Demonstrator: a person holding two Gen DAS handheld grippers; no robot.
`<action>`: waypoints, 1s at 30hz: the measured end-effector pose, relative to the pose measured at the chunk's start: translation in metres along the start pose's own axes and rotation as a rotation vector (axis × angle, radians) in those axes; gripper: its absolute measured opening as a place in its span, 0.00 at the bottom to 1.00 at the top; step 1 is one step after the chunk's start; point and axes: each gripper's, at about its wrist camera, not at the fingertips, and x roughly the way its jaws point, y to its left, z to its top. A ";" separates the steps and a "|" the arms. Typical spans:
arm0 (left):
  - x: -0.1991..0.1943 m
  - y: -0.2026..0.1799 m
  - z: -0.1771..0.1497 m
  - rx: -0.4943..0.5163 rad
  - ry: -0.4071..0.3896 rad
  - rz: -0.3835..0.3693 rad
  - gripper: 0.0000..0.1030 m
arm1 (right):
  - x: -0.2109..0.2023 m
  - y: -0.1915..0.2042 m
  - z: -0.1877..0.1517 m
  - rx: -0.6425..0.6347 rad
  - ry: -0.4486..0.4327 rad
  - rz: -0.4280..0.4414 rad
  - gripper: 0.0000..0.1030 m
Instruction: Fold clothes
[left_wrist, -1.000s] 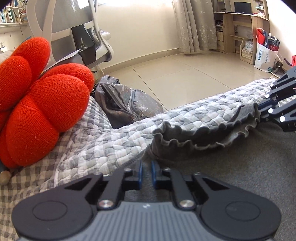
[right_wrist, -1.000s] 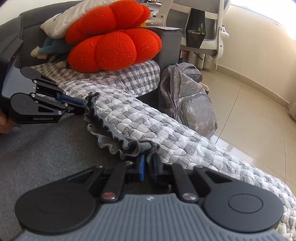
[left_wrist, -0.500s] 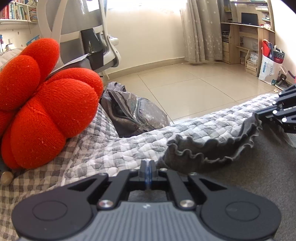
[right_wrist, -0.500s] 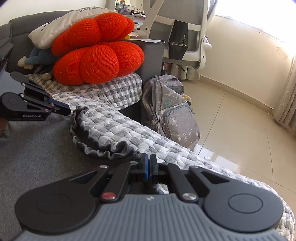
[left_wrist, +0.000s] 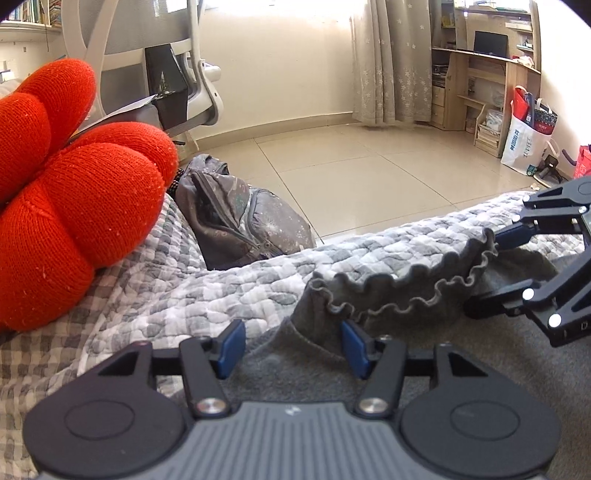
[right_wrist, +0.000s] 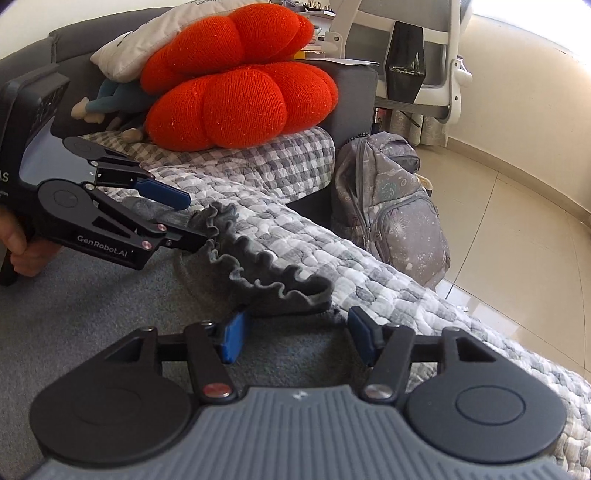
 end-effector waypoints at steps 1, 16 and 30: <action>0.000 0.000 0.000 0.000 -0.006 0.001 0.22 | -0.001 0.000 0.000 0.000 -0.003 0.004 0.41; -0.008 0.004 0.010 -0.027 -0.092 0.068 0.10 | -0.004 0.011 0.012 -0.051 -0.057 -0.113 0.07; 0.015 -0.007 0.004 0.012 -0.072 0.290 0.15 | 0.035 0.010 0.022 -0.043 -0.019 -0.273 0.06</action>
